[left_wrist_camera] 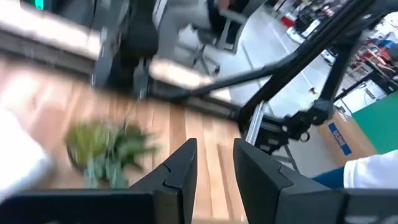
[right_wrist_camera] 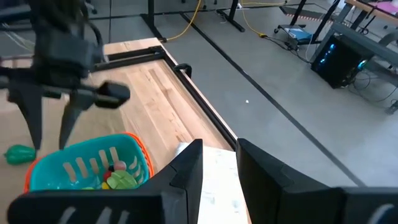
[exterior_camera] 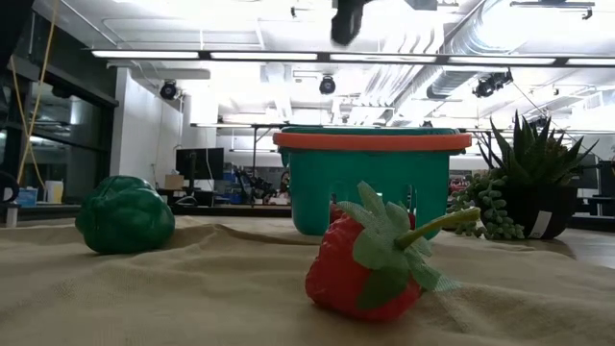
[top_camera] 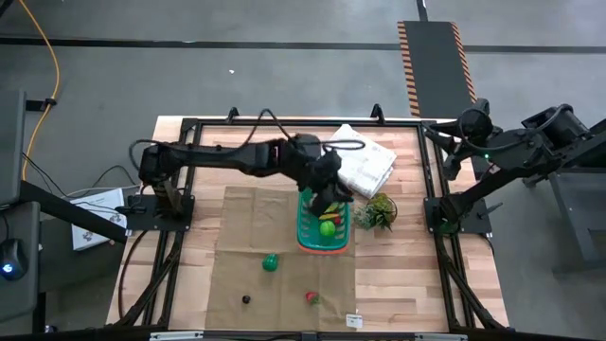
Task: Pick and placing Produce into tupperware
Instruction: Put the black cherry into the blue basket
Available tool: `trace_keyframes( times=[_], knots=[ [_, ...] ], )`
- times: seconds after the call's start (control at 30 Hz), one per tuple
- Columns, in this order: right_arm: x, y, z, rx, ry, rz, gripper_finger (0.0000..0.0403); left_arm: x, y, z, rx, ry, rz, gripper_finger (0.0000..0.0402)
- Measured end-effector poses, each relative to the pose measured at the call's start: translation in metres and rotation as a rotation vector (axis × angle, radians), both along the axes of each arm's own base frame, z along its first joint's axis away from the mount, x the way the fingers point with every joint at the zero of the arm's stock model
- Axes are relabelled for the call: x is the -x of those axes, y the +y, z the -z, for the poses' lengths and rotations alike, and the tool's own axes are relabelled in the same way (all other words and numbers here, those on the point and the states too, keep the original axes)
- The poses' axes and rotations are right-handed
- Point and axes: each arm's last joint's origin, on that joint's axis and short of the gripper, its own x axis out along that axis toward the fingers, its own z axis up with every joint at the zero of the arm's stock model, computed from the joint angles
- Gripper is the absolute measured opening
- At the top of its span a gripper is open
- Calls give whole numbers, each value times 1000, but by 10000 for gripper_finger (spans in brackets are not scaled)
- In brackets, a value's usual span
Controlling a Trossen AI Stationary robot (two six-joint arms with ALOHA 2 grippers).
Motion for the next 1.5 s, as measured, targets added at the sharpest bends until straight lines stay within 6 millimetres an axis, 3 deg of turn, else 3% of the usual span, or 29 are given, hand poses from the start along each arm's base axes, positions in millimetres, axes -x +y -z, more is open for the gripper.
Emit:
trace_keyframes(
  times=[0.2,0.53,0.87,1.0,1.23,1.5],
  knots=[
    [9,-4,-1,-42,-44,18,89,7,-1,-51,-120,-37,46,90],
    [9,-5,-2,-22,-48,32,89,29,-3,-105,-216,-50,79,90],
    [20,-8,-2,-138,-79,-6,89,74,-9,-165,-385,-72,101,90],
    [25,-10,-2,-185,-119,16,89,106,-15,-179,-397,-85,98,90],
    [29,-13,-3,-187,-162,65,89,182,-25,-208,-425,-78,35,90],
    [26,-12,-3,-228,-190,100,89,252,-36,-214,-398,5,-5,90]
  ],
)
